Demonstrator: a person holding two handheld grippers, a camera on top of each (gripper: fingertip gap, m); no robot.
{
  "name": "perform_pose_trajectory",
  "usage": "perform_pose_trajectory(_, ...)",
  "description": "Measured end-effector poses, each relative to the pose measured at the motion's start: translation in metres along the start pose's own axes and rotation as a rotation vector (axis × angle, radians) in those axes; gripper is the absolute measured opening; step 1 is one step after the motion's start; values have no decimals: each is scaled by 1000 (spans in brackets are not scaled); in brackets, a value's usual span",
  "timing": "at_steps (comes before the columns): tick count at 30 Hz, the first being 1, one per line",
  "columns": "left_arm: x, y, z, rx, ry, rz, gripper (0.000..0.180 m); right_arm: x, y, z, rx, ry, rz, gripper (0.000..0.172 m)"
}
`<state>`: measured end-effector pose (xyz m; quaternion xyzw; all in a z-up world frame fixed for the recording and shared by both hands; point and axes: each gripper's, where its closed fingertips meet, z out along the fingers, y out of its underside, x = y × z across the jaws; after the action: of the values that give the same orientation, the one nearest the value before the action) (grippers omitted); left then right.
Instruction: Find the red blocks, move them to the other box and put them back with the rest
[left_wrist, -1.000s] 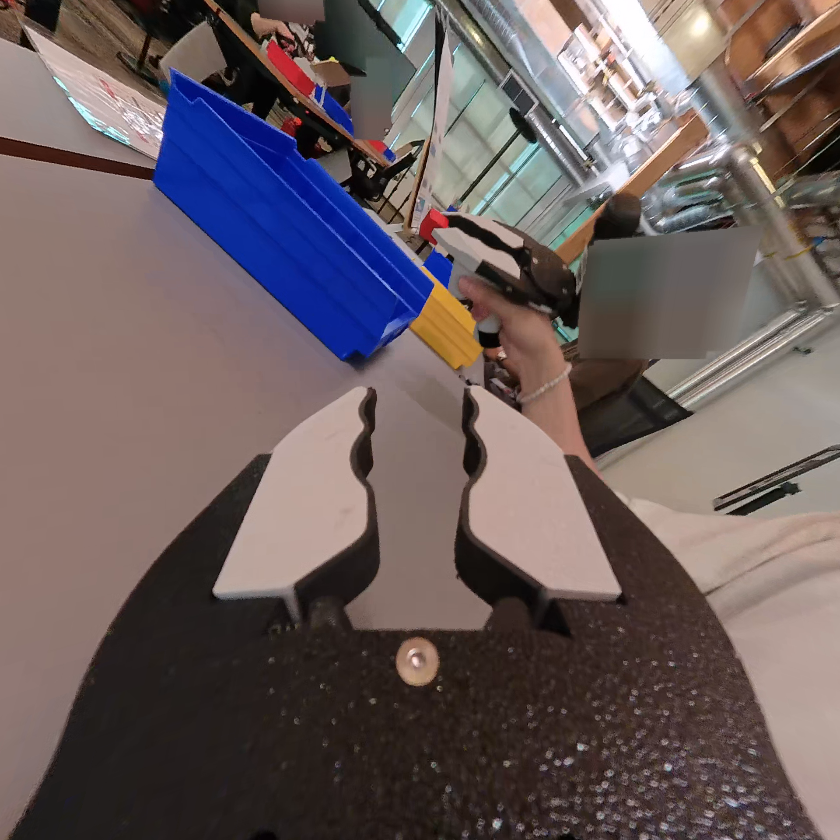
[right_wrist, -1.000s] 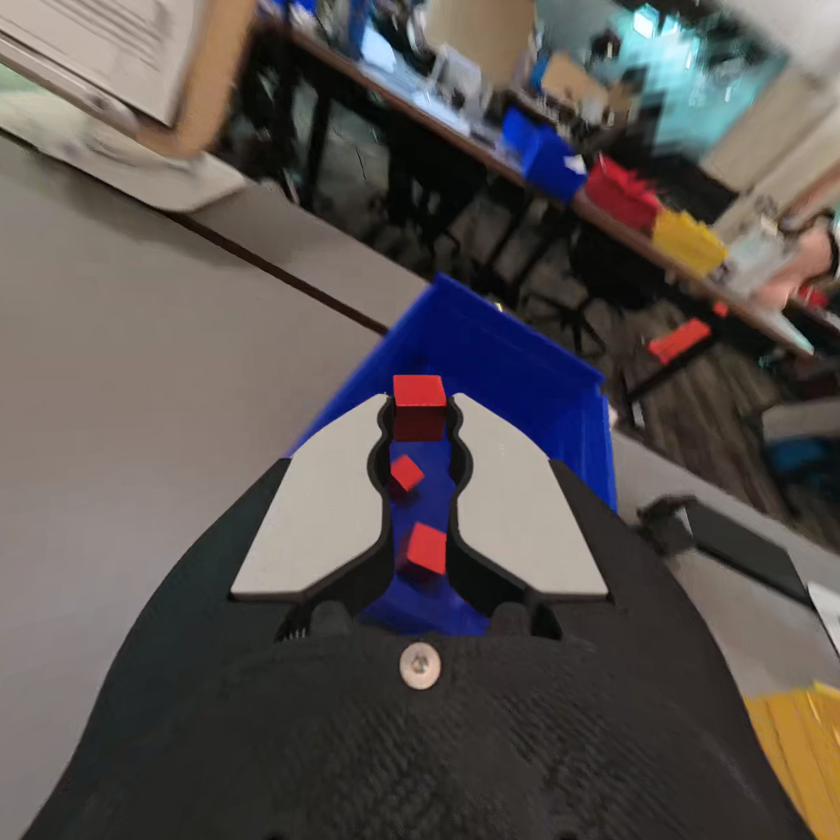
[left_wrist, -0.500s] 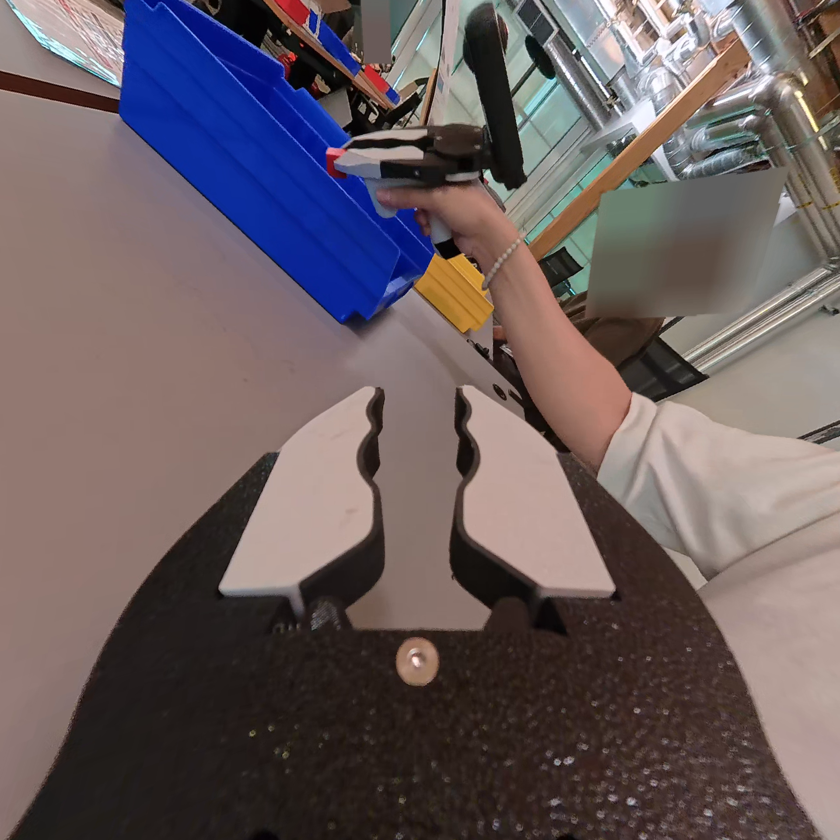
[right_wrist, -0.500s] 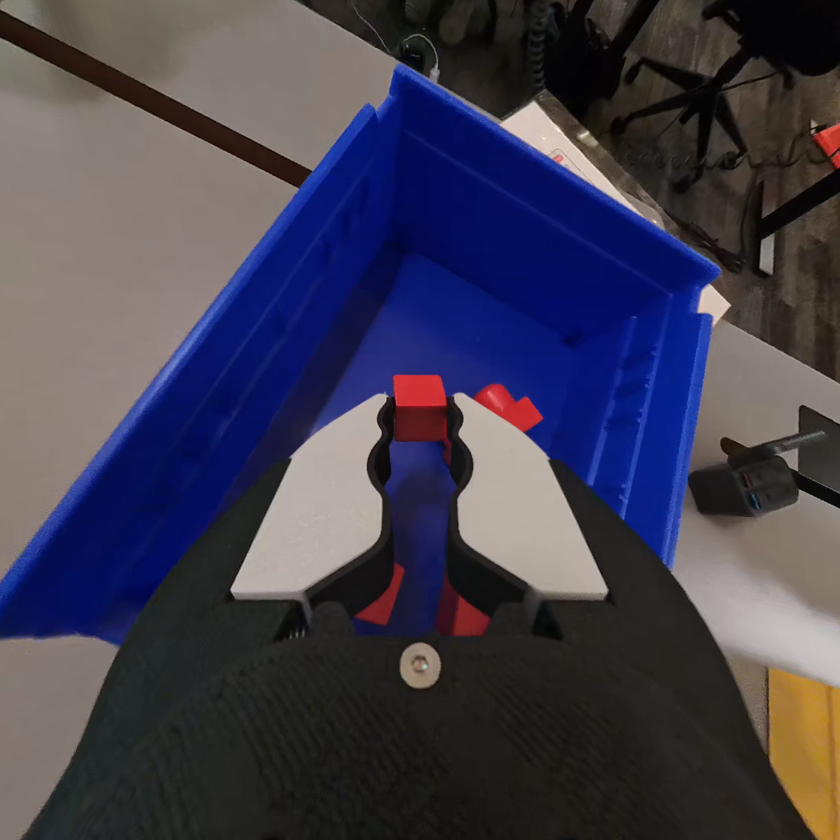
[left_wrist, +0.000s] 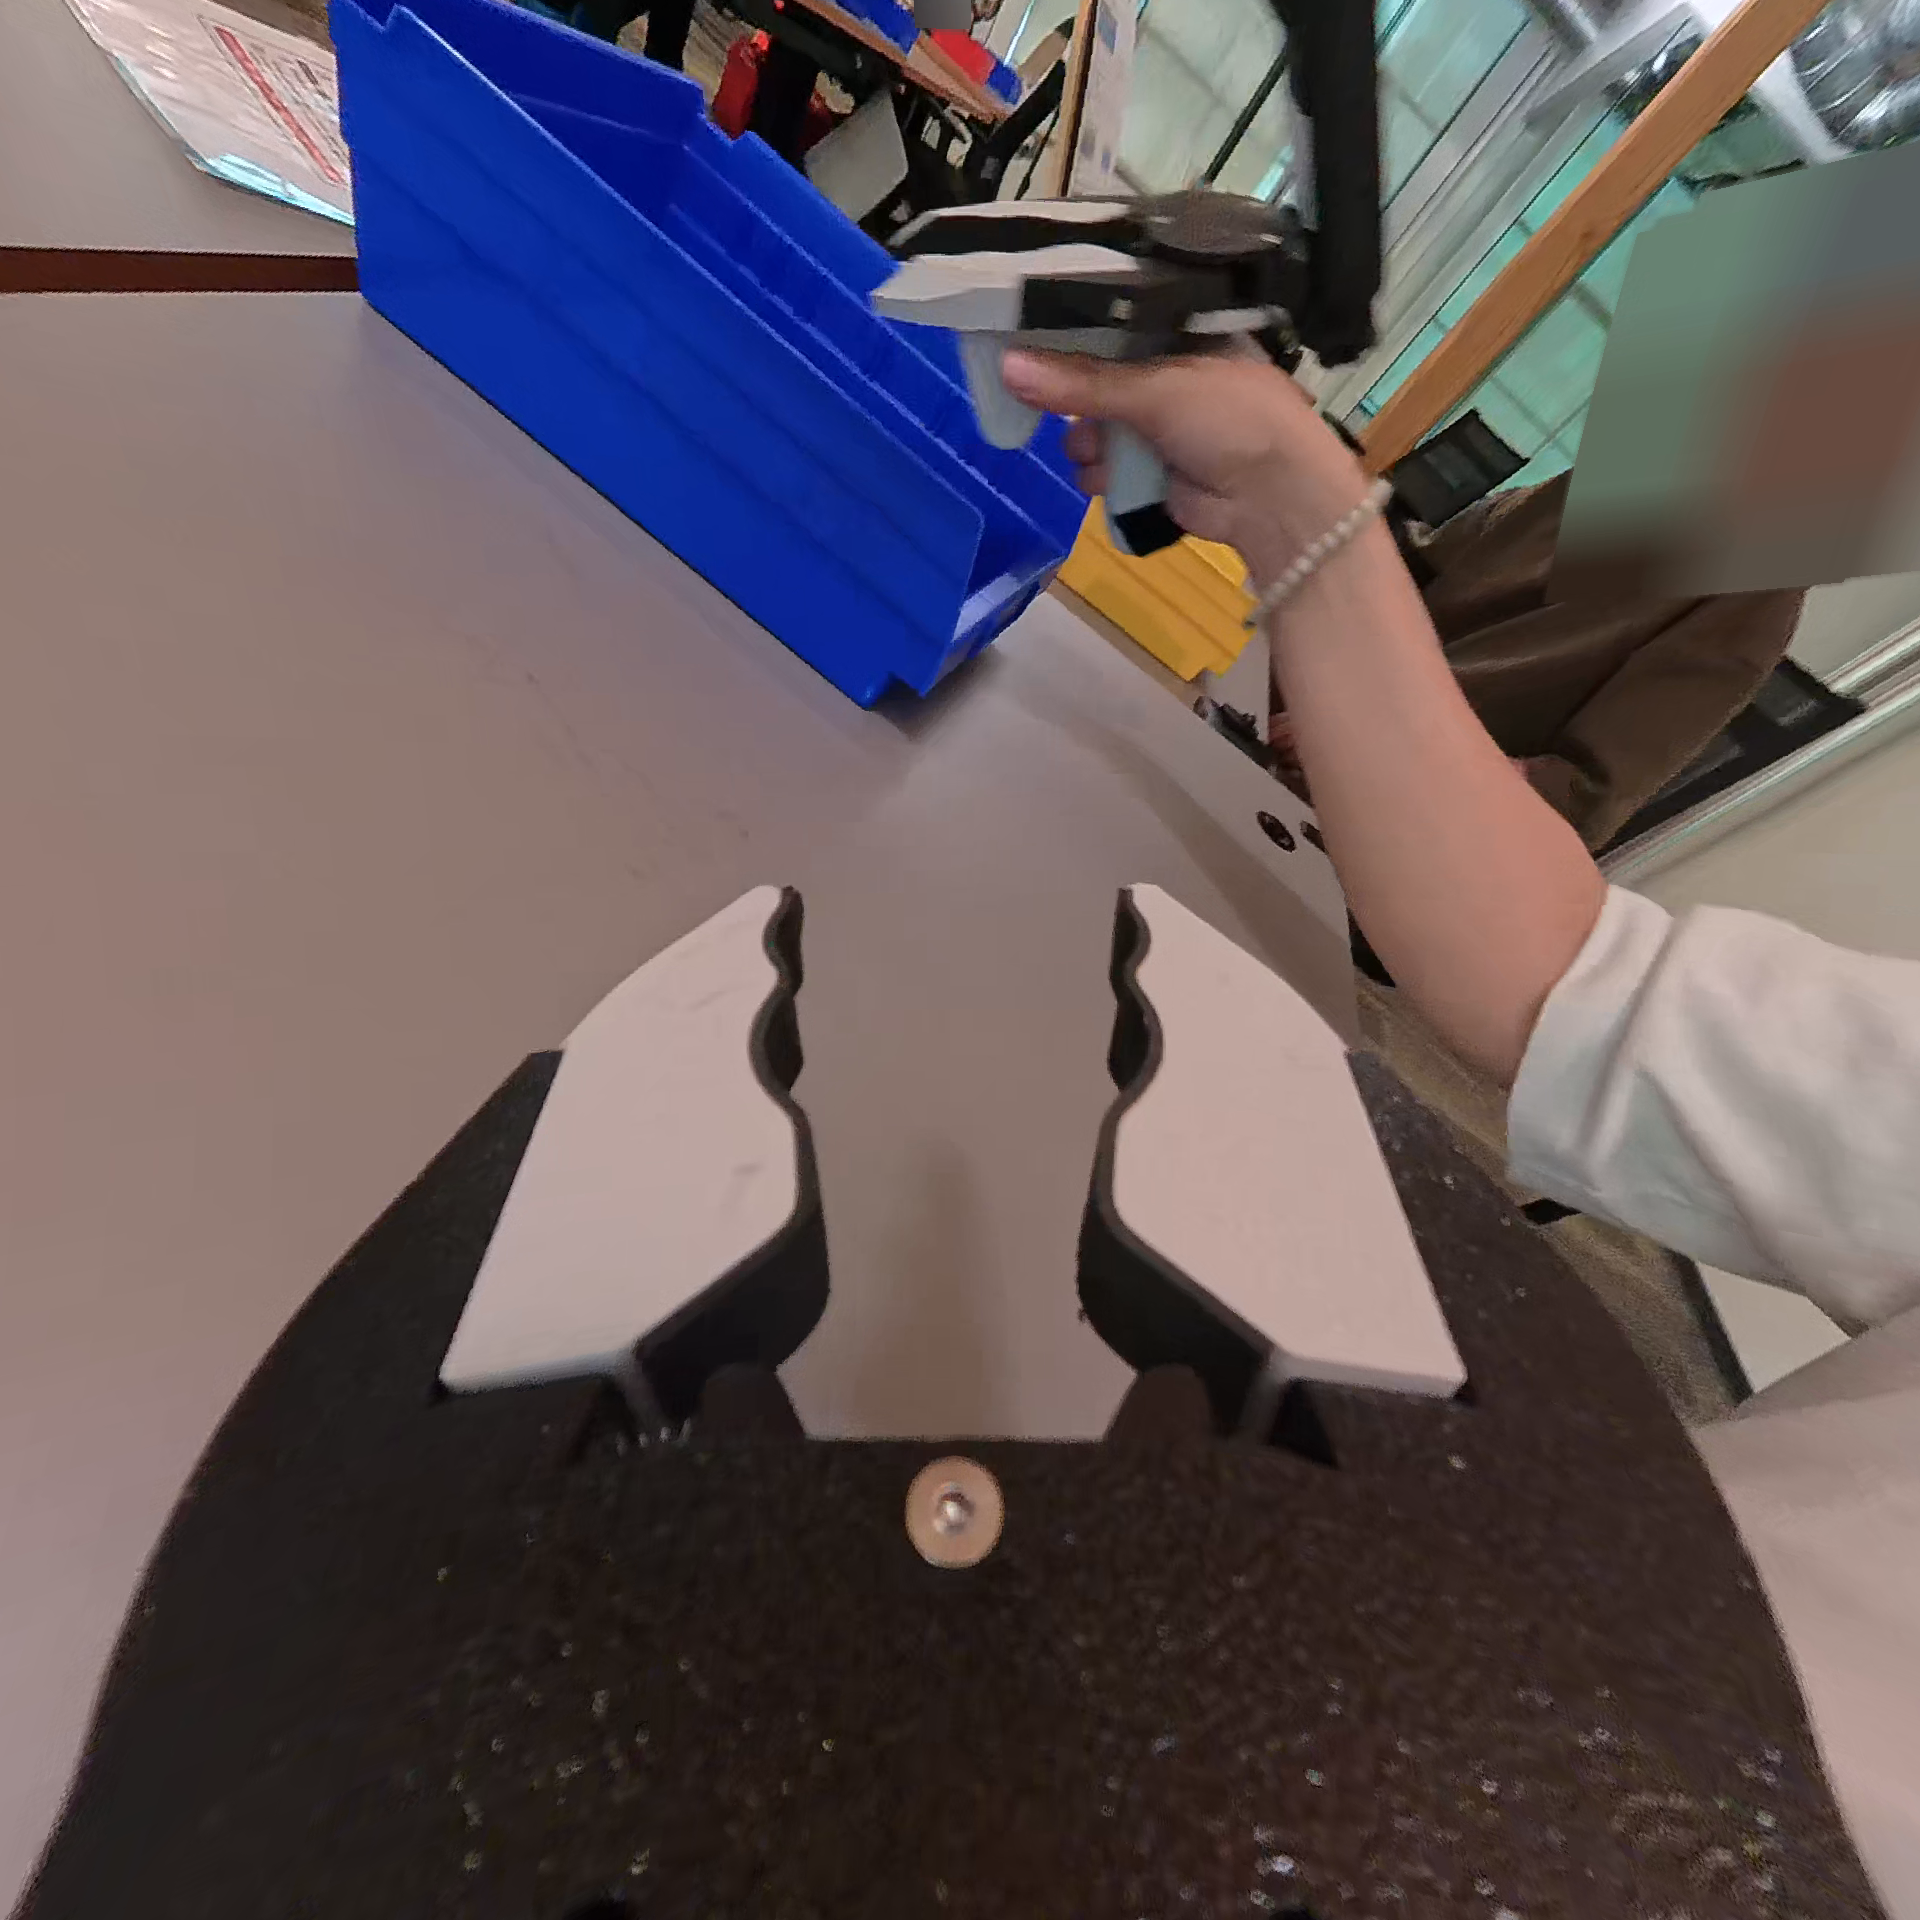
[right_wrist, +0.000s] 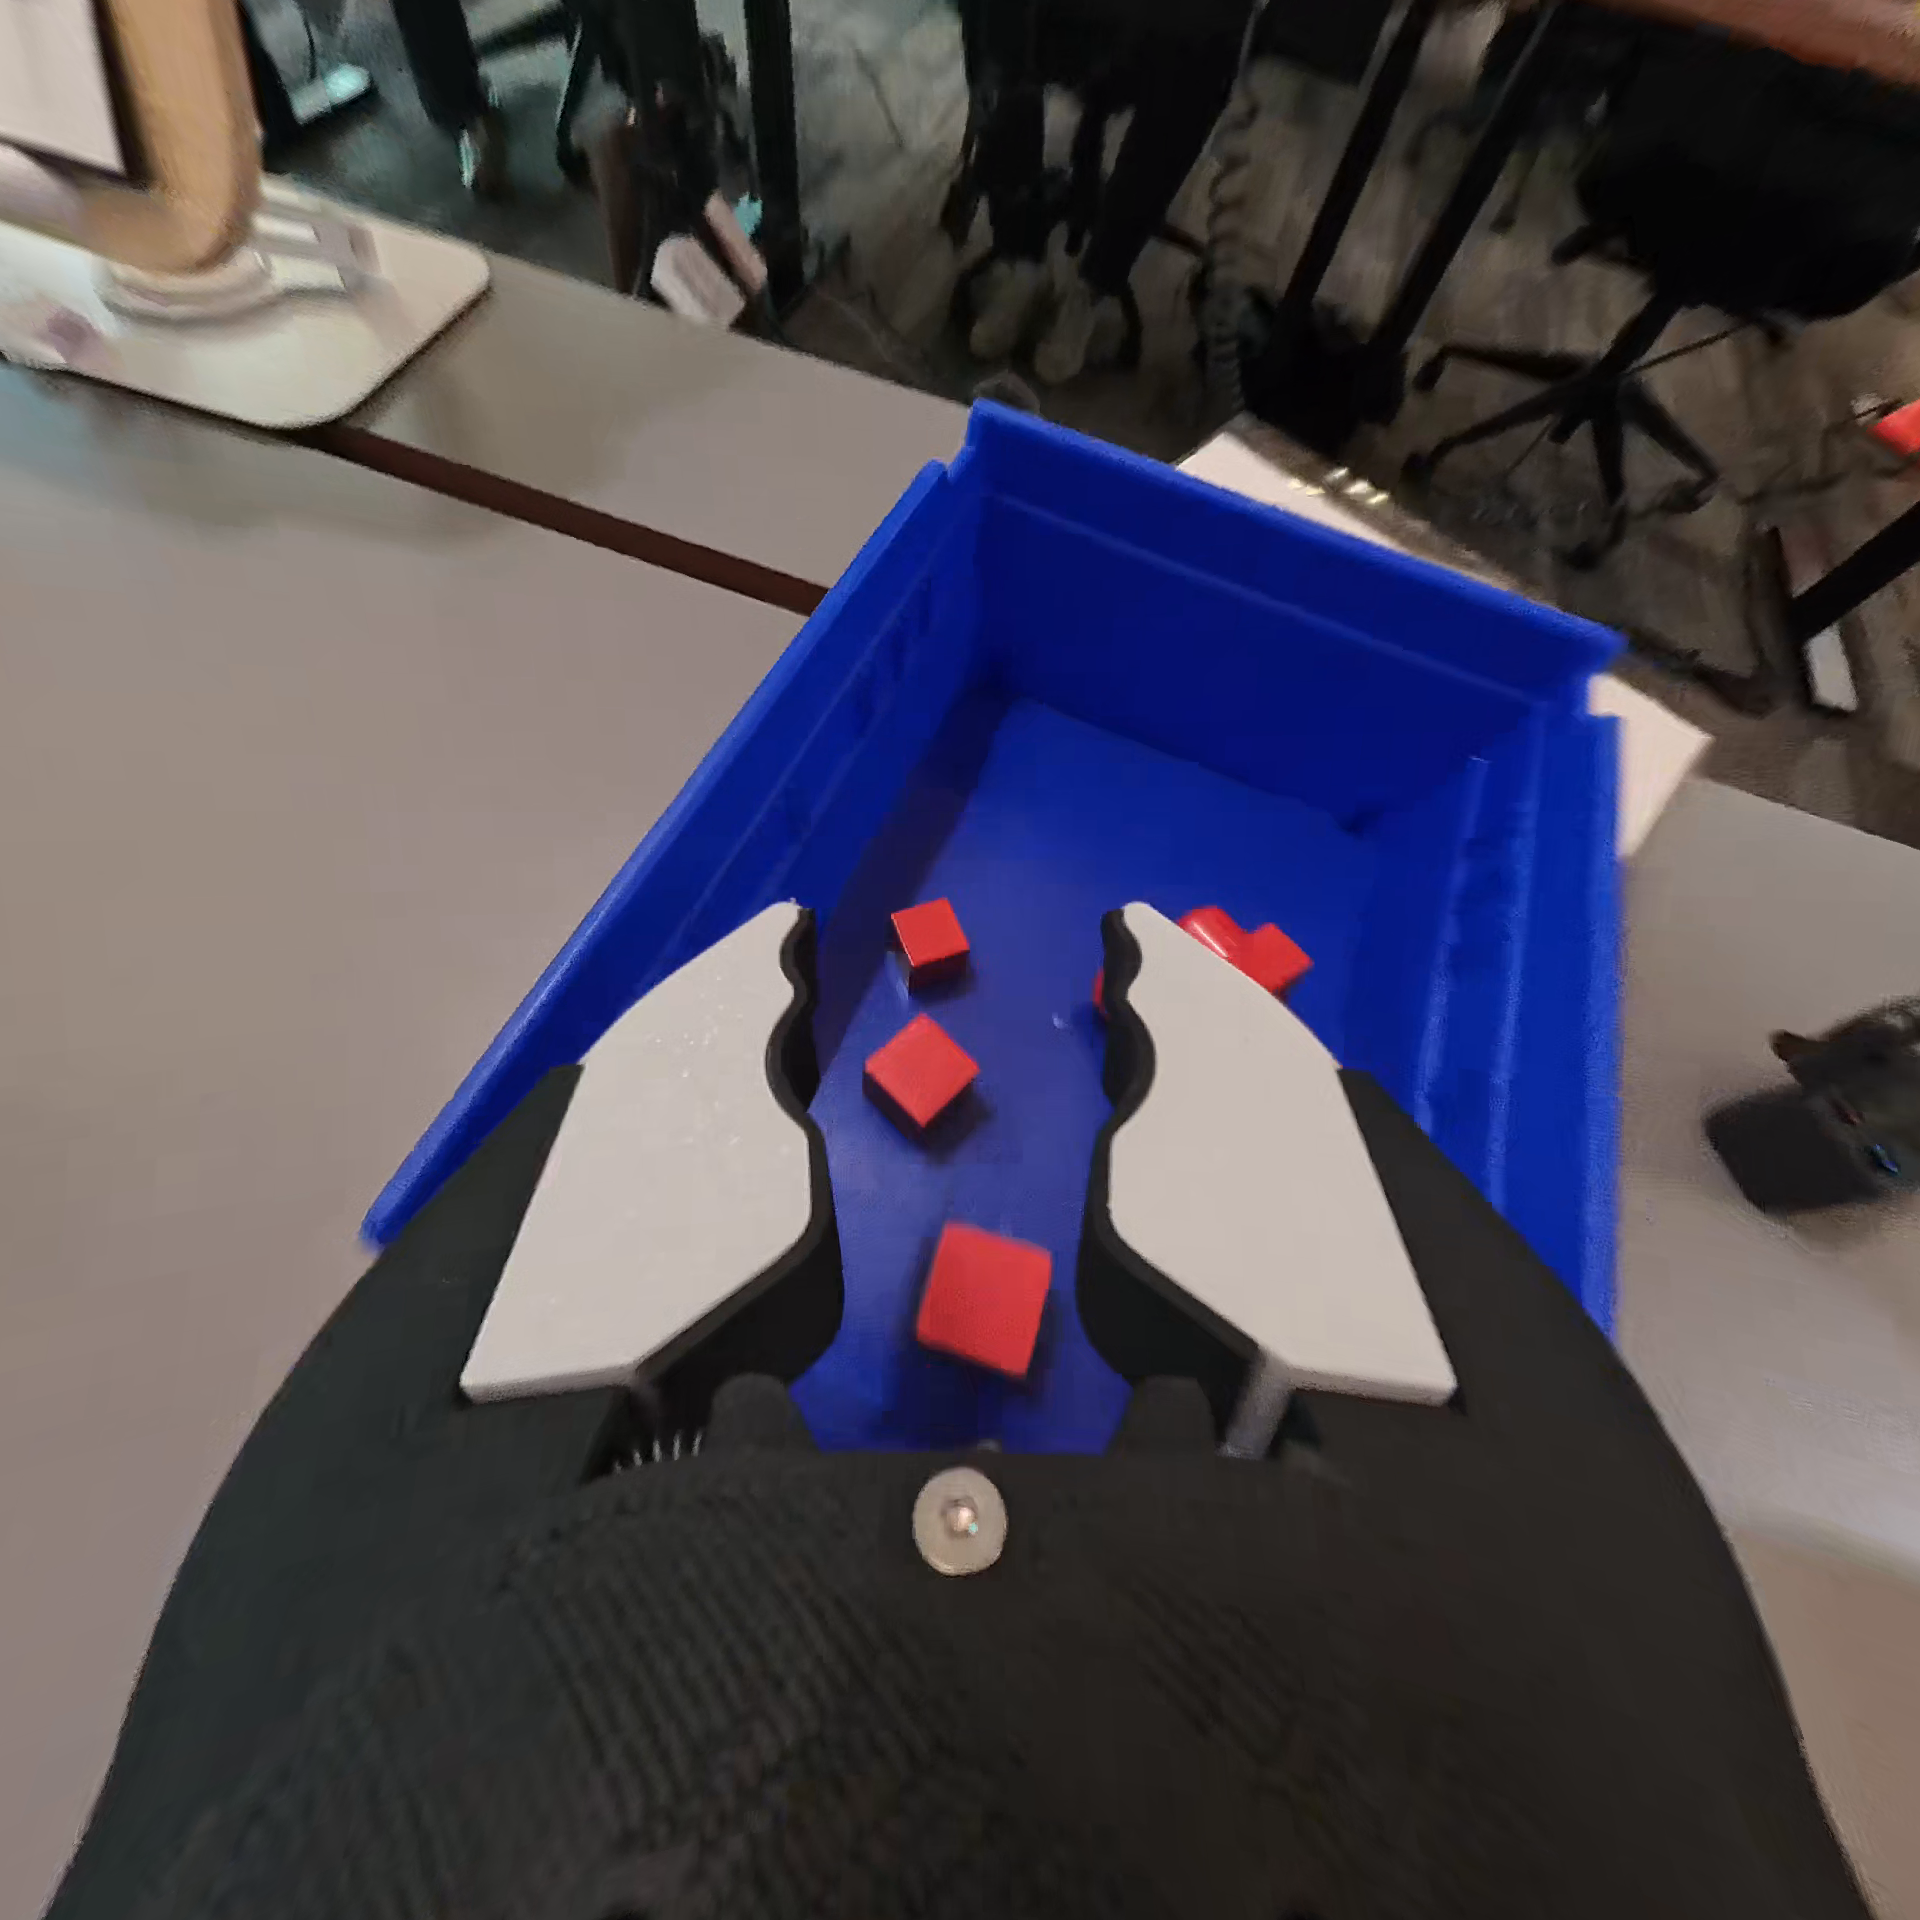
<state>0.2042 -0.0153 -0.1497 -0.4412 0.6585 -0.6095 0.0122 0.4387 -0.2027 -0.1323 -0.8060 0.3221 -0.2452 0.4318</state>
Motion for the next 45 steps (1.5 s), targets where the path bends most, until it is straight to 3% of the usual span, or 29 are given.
perform_pose_trajectory(6, -17, -28, 21, -53, -155, 142, 75, -9, 32, -113, 268, 151, 128, 42)
perform_pose_trajectory(11, -8, -70, 82, -191, -174, 207, 85, -32, 44, -166, 455, 234, 171, 41)
perform_pose_trajectory(16, -18, -104, 156, -358, -291, 125, 87, -40, 51, -171, 455, 289, 126, 48)
perform_pose_trajectory(22, -64, -109, 217, -603, -511, 19, 96, -38, 55, -178, 447, 294, 118, 54)
perform_pose_trajectory(26, -103, -92, 236, -734, -650, -155, 96, -35, 58, -184, 460, 288, 133, 53)
perform_pose_trajectory(30, -134, -71, 246, -771, -790, -287, 87, -34, 63, -187, 457, 270, 132, 53)
perform_pose_trajectory(36, -156, -54, 256, -849, -942, -199, 65, -28, 69, -191, 472, 240, 177, 52)
perform_pose_trajectory(38, -158, -56, 263, -807, -914, -232, 62, -23, 72, -193, 472, 251, 187, 52)
perform_pose_trajectory(43, -142, -53, 283, -768, -661, -284, 29, -14, 81, -193, 466, 245, 234, 52)
perform_pose_trajectory(45, -143, -54, 281, -784, -661, -286, 27, -12, 83, -193, 470, 248, 245, 51)
